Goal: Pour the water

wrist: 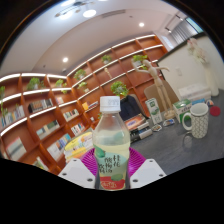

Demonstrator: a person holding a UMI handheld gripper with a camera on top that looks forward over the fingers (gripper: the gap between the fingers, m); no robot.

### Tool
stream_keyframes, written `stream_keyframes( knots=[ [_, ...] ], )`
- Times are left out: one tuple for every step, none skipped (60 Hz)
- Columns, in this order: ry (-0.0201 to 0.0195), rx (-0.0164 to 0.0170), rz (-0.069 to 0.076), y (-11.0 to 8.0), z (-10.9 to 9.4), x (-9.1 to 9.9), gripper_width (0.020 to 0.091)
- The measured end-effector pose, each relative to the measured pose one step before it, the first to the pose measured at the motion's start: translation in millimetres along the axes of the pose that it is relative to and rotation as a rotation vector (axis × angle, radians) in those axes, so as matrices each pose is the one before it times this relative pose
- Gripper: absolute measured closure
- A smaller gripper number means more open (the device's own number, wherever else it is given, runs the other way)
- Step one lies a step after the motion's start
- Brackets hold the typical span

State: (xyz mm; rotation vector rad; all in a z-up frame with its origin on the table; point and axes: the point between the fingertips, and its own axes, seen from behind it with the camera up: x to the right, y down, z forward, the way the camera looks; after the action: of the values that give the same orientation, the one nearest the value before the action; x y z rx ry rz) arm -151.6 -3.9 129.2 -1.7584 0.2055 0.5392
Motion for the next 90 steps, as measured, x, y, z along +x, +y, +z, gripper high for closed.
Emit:
stream_keyframes(
  knots=[
    [-0.00258, 0.00583, 0.045, -6.08, -0.58, 6.07, 0.0761],
    [-0.00313, 0.00662, 0.047, -6.73, -0.18, 5.82, 0.0761],
    [-0.00392, 0.00877, 0.0485, -7.42, -0.54, 5.16, 0.076],
    [-0.00646, 0.01138, 0.0476, -7.75, -0.44, 4.52, 0.0761],
    [-0.00921, 0.01273, 0.0464, -8.53, -0.34, 3.66, 0.0761],
    [-0.00557, 0.00894, 0.0497, -8.37, -0.91, 0.67, 0.0761],
    [-0.0131, 0.01091, 0.0497, -6.69, 1.28, 5.72, 0.0762],
    [-0.00664, 0.00679, 0.0531, -6.84, 0.25, 2.8, 0.0761],
    [0.00144, 0.00253, 0.0529, -9.03, -2.18, -0.64, 0.076],
    [-0.00818, 0.01052, 0.0459, -6.89, 0.37, 3.16, 0.0761],
    [-0.00781, 0.01327, 0.0401, -8.1, 4.9, 6.06, 0.0761],
    [-0.00449, 0.00962, 0.046, -7.36, 0.87, 3.4, 0.0762],
    [-0.00358, 0.00842, 0.0479, -6.79, -0.12, 2.64, 0.0761],
    [-0.0043, 0.00808, 0.0454, -6.65, -0.07, 2.11, 0.0762],
    [-0.00458, 0.0078, 0.0422, -6.51, 0.23, 1.54, 0.0763],
    [-0.00345, 0.00727, 0.0412, -6.0, 0.37, 1.3, 0.0763],
    [-0.0011, 0.00804, 0.0417, -5.98, -0.08, 2.08, 0.076],
    [0.0085, 0.00662, 0.0478, -4.31, -3.17, -3.45, 0.0761],
    [-0.00095, 0.01229, 0.0303, -5.55, 3.32, 4.96, 0.076],
    [0.00041, 0.00439, 0.0388, -4.63, 0.42, 1.83, 0.0762],
    [-0.00021, 0.00272, 0.0372, -4.31, 0.85, 1.79, 0.0762],
    [-0.00124, 0.00356, 0.0352, -4.18, 0.48, 1.44, 0.0761],
    [-0.00135, 0.00375, 0.0352, -4.01, 0.69, 1.28, 0.0761],
    [-0.00056, 0.00276, 0.0356, -3.41, 0.74, 0.92, 0.0761],
    [-0.0016, 0.00265, 0.0338, -3.41, 0.97, 0.23, 0.0761],
    [0.00103, 0.00162, 0.0339, -0.89, -4.54, -3.9, 0.0761],
    [-0.00591, 0.00528, 0.0249, -4.67, 5.49, 0.61, 0.0761],
    [-0.00632, 0.004, 0.024, -2.75, 1.08, -1.09, 0.0762],
    [-0.00505, 0.00198, 0.0255, -2.42, 0.88, -0.46, 0.0762],
    [-0.00337, -0.00037, 0.0276, -1.66, 1.05, -0.7, 0.0762],
    [-0.00247, -0.00304, 0.0279, -1.02, 1.52, -0.4, 0.0763],
    [-0.00117, -0.00383, 0.027, -0.94, 1.17, 0.01, 0.0764],
    [-0.00085, -0.00229, 0.0252, -1.25, 1.71, -0.3, 0.0763],
    [0.00234, -0.00148, 0.0238, 1.89, -3.39, -4.82, 0.0763],
    [-0.00377, -0.00209, 0.0205, -4.92, 6.71, 1.27, 0.0761],
    [-0.00564, -0.00392, 0.0234, 0.54, 1.74, -1.84, 0.0747],
    [-0.00265, -0.00394, 0.0277, -0.42, 1.3, -1.21, 0.0748],
    [-0.00262, -0.0024, 0.029, -0.35, 1.27, -1.33, 0.0748],
    [-0.00434, -0.00215, 0.0298, -0.47, 1.18, -1.81, 0.0749],
    [-0.00423, -0.0039, 0.0287, -0.03, 0.84, -1.45, 0.0749],
    [-0.0017, -0.0026, 0.0253, 0.41, -1.92, -1.74, 0.0749],
    [-0.00606, 0.00014, 0.0211, -1.87, 1.29, -0.99, 0.0749],
    [-0.00766, 0.00287, 0.0146, -2.67, 2.12, -0.76, 0.0749],
    [-0.00906, 0.00461, 0.0151, -2.04, 0.93, -2.08, 0.075],
    [-0.00747, 0.00378, 0.0159, -1.37, 0.63, -1.54, 0.0749],
    [-0.00581, 0.00172, 0.0182, -0.87, 0.59, -0.93, 0.075],
    [-0.00403, 0.00002, 0.0183, -0.42, 0.61, -0.59, 0.0746],
    [-0.00143, -0.00134, 0.0163, -0.22, 0.46, -0.03, 0.075],
    [0.00208, -0.0002, 0.0141, 0.15, -3.02, -1.33, 0.0749],
    [-0.00079, 0.00123, 0.0092, -1.11, 2.54, 1.02, 0.0749],
    [0.00018, 0.00224, 0.0105, -0.79, 0.89, 0.52, 0.0748],
    [0.00432, 0.00061, 0.0126, -0.34, 0.43, 1.54, 0.0747],
    [0.00731, -0.0017, 0.0138, 0.24, 0.27, 2.4, 0.0748],
    [0.00677, -0.00344, 0.0118, 0.78, -0.35, 2.1, 0.0747],
    [0.00422, -0.00207, 0.0081, 0.23, -0.19, 1.42, 0.0747],
    [0.00181, 0.00076, 0.0049, -0.04, -3.09, 0.37, 0.0746],
    [0.00285, 0.00388, 0.0018, -1.16, 0.51, 1.36, 0.0746],
    [0.00443, 0.00359, -0.0015, -1.25, 0.23, 1.68, 0.0746],
    [0.00341, 0.00077, -0.0011, -0.1, -0.29, 1.29, 0.0746],
    [0.00302, -0.00101, -0.0004, 0.33, -0.2, 1.11, 0.0745],
    [0.00246, 0.00065, -0.0007, -0.07, -0.28, 0.91, 0.0746],
    [0.00205, 0.00227, -0.004, -0.17, -0.31, 0.58, 0.0745],
    [0.00116, 0.00018, -0.009, 0.49, -0.31, 0.2, 0.0747],
    [-0.00132, -0.0034, -0.0126, 1.47, -0.72, -0.72, 0.0748],
    [-0.00127, -0.00415, -0.015, 1.26, 0.04, -0.37, 0.0746],
    [0.00217, -0.00225, -0.014, 1.31, -0.23, -0.25, 0.0747],
    [0.00125, -0.00161, -0.016, 1.03, -0.1, -0.42, 0.0746],
    [0.00196, -0.00178, -0.0188, 1.19, -0.13, -0.57, 0.0745],
    [0.00149, -0.002, -0.0207, 1.47, -0.02, -1.12, 0.0745],
    [0.00122, -0.00266, -0.0225, 1.54, -0.03, -1.45, 0.0746],
    [0.00142, -0.00377, -0.025, 1.8, 0.0, -1.78, 0.0745],
    [0.00091, -0.00429, -0.0293, 1.89, -0.16, -2.18, 0.0743],
    [-0.00418, -0.0031, -0.0323, 1.57, -0.27, -3.21, 0.0747],
    [0.00407, -0.00332, -0.039, 1.3, -0.08, -2.52, 0.0746],
    [-0.00503, 0.00155, -0.0374, 0.27, -0.74, -3.54, 0.0745],
    [0.00771, -0.00241, -0.0431, 1.78, 0.05, -3.2, 0.0745],
    [0.00196, -0.00199, -0.0478, 0.37, -0.28, -3.85, 0.0747],
    [0.00138, -0.00147, -0.0532, -0.41, -0.11, -3.65, 0.0745],
    [0.00426, -0.00108, -0.0586, -0.8, -0.4, -3.08, 0.0745],
    [0.00866, -0.00116, -0.0645, -0.3, 0.48, -1.02, 0.0746],
    [0.01006, -0.00142, -0.0678, -1.62, -0.05, -1.79, 0.0746],
    [0.00031, 0.00355, -0.0659, -2.94, -4.06, -2.63, 0.0745],
    [0.01608, 0.00031, -0.0677, -3.07, 1.25, -3.73, 0.0745],
    [0.00465, 0.00781, -0.063, -5.3, -0.23, -3.41, 0.0744],
    [0.0022, 0.0088, -0.057, -5.5, -0.52, -3.81, 0.0745],
    [0.00066, 0.00835, -0.0545, -6.16, -0.66, -3.9, 0.0744],
    [-0.00002, 0.00713, -0.0545, -5.71, -0.91, -3.79, 0.0745],
    [0.00096, 0.00347, -0.0559, -4.99, -1.55, -3.1, 0.0745],
    [0.00233, 0.00466, -0.0574, -5.57, -0.61, -2.06, 0.0745],
    [-0.00316, 0.01268, -0.0576, -5.43, 0.18, 5.51, 0.0745]
  ],
)
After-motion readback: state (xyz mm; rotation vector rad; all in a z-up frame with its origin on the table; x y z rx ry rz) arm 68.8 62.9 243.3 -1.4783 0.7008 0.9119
